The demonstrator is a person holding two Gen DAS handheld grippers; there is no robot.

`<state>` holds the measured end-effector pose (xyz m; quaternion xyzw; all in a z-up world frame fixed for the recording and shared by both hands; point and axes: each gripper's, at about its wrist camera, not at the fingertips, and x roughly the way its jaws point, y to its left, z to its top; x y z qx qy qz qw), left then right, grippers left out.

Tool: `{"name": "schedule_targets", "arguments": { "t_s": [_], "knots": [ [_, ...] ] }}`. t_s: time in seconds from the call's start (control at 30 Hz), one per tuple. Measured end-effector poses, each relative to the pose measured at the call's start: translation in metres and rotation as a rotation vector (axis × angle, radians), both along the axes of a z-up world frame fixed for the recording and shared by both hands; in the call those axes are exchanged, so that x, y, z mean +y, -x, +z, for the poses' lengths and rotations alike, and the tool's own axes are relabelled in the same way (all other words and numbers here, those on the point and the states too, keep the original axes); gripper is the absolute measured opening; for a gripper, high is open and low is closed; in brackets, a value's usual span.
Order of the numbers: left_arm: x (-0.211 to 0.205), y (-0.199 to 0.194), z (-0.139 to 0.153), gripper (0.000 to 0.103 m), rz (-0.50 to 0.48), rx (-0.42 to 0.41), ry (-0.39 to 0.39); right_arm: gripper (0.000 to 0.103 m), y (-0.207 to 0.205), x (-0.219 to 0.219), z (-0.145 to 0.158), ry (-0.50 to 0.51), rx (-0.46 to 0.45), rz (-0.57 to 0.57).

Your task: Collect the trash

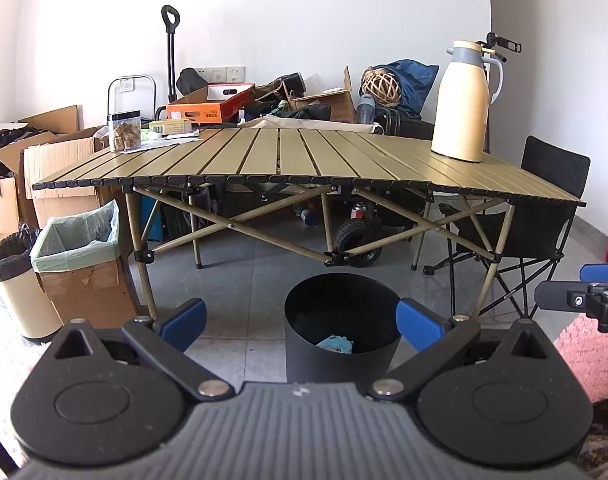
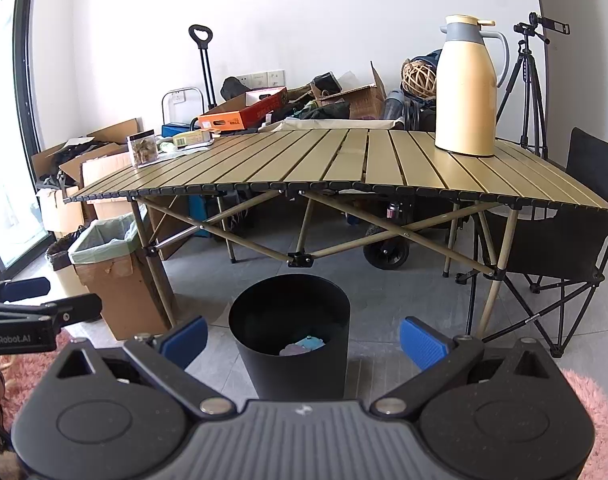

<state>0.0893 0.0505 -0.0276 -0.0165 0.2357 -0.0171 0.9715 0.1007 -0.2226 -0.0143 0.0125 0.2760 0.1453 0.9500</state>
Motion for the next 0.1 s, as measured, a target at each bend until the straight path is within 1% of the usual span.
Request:
{"name": "schedule_targets", "arguments": {
  "t_s": [0.1],
  "knots": [
    [0.0009,-0.0002,0.0001,0.103,0.0,-0.002,0.004,0.103,-0.0016,0.0007,-0.0001,0.001,0.003,0.001]
  ]
}}
